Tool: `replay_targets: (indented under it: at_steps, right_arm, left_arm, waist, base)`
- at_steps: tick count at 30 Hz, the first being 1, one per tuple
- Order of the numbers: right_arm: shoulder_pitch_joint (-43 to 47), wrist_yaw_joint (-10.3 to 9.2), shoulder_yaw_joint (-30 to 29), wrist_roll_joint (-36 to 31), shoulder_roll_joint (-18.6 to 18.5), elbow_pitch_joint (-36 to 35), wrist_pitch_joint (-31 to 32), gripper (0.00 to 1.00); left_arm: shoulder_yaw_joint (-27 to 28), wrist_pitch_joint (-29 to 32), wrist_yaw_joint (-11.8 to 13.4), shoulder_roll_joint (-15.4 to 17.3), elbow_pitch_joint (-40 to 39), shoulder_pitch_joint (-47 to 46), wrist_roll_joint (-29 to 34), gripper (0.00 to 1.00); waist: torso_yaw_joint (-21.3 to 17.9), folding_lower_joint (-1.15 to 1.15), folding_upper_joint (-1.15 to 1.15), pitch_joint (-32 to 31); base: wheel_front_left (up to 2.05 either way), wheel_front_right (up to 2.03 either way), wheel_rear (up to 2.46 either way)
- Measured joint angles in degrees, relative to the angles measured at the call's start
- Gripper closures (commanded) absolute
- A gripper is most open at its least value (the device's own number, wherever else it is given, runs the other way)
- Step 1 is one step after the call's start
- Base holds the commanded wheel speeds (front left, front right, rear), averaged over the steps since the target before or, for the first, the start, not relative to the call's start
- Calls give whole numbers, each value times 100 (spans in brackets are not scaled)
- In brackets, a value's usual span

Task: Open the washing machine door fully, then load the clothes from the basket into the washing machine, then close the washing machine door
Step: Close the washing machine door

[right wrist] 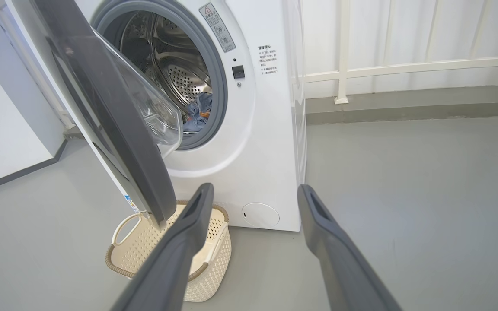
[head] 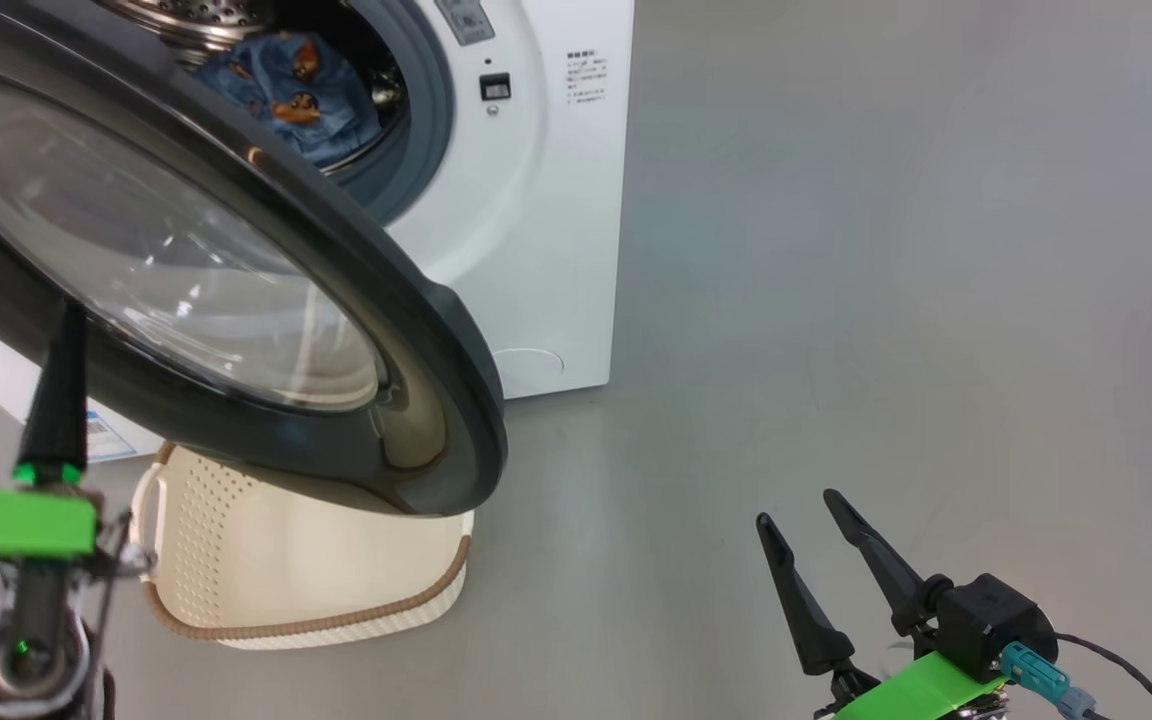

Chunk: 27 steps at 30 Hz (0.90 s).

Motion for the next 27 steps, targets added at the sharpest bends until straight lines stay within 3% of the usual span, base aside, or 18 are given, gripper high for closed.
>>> replay_targets:
  at_steps: [13,19,20,22,23,24,25,27]
  right_arm:
    - [142,0,-9,7,3,0,1,0]
    - [179,0,-10,7,3,-2,1,0]
    - [204,0,-10,7,3,-2,1,0]
    - [236,0,-8,7,3,-1,1,0]
    - [235,0,-5,7,3,-5,0,0]
    - [235,0,-5,7,3,-5,1,0]
    - [235,-1,-5,7,3,-7,1,0]
    - [235,0,-5,7,3,-7,1,0]
  left_arm:
    - [-642,-1247,0,588,-393,977,725,100]
    - [-657,-1473,25,753,-405,1287,1708,100]
    - [-669,-1496,44,768,-405,1342,1930,93]
    - [-679,-1510,162,766,-405,1454,2305,60]
    - [-694,-1510,196,764,-400,1506,2414,51]
    - [-724,-1510,246,766,-400,1562,2552,29]
    - [-726,-1510,314,760,-400,1606,2739,0]
    - [-735,-1511,456,793,-400,1699,3140,0]
  waist:
    - [53,0,0,-260]
    - [68,0,0,-324]
    - [68,0,0,-331]
    - [68,0,0,-333]
    - [68,0,0,-334]
    - [68,0,0,-334]
    - [69,0,0,-333]
    - [69,0,0,-331]
  base:
    - [0,0,0]
    - [0,0,0]
    - [0,0,0]
    - [0,0,0]
    - [0,0,0]
    - [0,0,0]
    - [0,0,0]
    - [0,0,0]
